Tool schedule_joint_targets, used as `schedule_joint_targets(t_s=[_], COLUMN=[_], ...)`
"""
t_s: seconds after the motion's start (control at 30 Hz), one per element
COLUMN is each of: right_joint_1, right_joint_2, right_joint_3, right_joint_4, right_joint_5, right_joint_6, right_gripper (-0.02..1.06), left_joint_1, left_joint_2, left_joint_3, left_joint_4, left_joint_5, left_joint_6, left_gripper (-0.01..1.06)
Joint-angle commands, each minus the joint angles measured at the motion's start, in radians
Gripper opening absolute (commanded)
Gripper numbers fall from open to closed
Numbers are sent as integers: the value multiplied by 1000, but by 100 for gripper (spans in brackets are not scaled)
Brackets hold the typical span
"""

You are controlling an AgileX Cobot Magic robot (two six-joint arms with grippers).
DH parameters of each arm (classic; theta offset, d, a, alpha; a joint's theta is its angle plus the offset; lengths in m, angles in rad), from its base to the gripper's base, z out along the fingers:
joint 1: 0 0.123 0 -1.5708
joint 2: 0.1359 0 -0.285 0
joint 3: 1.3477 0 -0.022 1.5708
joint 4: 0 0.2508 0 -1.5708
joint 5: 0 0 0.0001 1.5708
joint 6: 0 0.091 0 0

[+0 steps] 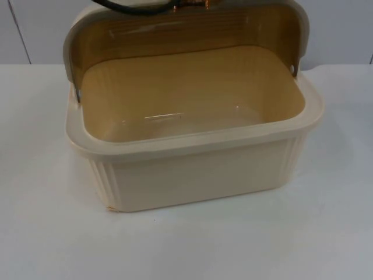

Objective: Open the box lid with the left hand, place the block into the box with the right hand, then close the box lid with the left hand.

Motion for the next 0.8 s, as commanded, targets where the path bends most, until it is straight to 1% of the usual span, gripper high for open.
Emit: schedule_joint_targets(t_s=[0.0, 0.07, 0.1, 0.13, 0.17, 0.27, 0.33, 0.37, 0.4, 0.47, 0.5, 0.53, 0.63, 0.77], right_joint_1=[-3, -3, -3, -3, -3, -3, -3, -3, -3, -3, -3, -3, -3, -3], right_joint_2=[-5, -5, -5, -5, -5, -5, -5, -5, -5, -5, -5, -5, -5, -5], right_joint_3=[-7, -7, -7, -7, -7, -7, -7, -7, -7, -7, -7, -7, -7, -7], right_joint_4=[-5, -5, -5, -5, -5, -5, -5, -5, -5, -5, -5, -5, -5, -5], right_joint_5=[1, 1, 1, 1, 1, 1, 1, 1, 1, 1, 1, 1, 1, 1], right_joint_6=[5, 5, 5, 5, 5, 5, 5, 5, 5, 5, 5, 5, 5, 5], right_gripper=[105, 105, 105, 105, 105, 105, 105, 105, 105, 105, 105, 105, 105, 105], left_joint_1=[-6, -6, -6, -6, -6, -6, -6, -6, -6, -6, -6, -6, -6, -6], left_joint_2=[1, 1, 1, 1, 1, 1, 1, 1, 1, 1, 1, 1, 1, 7], left_joint_3=[-7, -7, -7, -7, -7, -7, -7, -7, -7, -7, -7, -7, -7, -7], left_joint_4=[-9, -11, -11, -11, -11, -11, -11, -11, -11, -24, -32, -32, -42, -71], left_joint_5=[2, 2, 2, 0, 0, -23, -31, -31, -31, -24, -22, -22, 14, 54], left_joint_6=[-7, -7, -7, -7, -7, -30, -32, -32, -32, -32, -32, -32, -32, 9], left_gripper=[94, 77, 72, 63, 63, 31, 16, 16, 10, 1, 0, 0, 0, 0])
